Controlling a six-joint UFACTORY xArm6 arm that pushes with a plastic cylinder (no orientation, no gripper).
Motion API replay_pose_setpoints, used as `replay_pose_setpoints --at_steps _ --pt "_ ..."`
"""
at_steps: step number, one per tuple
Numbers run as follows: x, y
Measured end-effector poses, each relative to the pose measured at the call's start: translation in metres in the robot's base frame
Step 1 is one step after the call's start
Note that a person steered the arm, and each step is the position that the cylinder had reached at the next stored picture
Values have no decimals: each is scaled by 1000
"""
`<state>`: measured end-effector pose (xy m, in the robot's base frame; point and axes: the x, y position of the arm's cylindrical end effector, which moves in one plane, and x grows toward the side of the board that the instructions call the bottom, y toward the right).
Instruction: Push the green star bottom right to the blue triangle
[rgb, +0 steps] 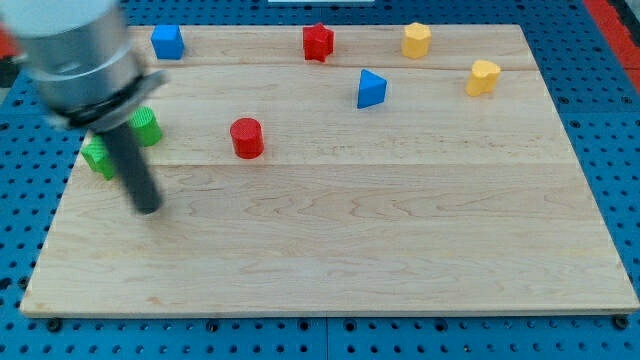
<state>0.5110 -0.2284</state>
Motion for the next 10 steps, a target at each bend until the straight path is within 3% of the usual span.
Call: replay_pose_setpoints --at_steps 1,2,3,4,5,6,7,8,10 --pt "-16 -76" --pt "-51 -72" --pt "-54 -46" --pt "-54 26" --pt "-54 27" --pt "-62 -38" --pt "-87 -66" --pt "-104 -35" --pt "-43 120"
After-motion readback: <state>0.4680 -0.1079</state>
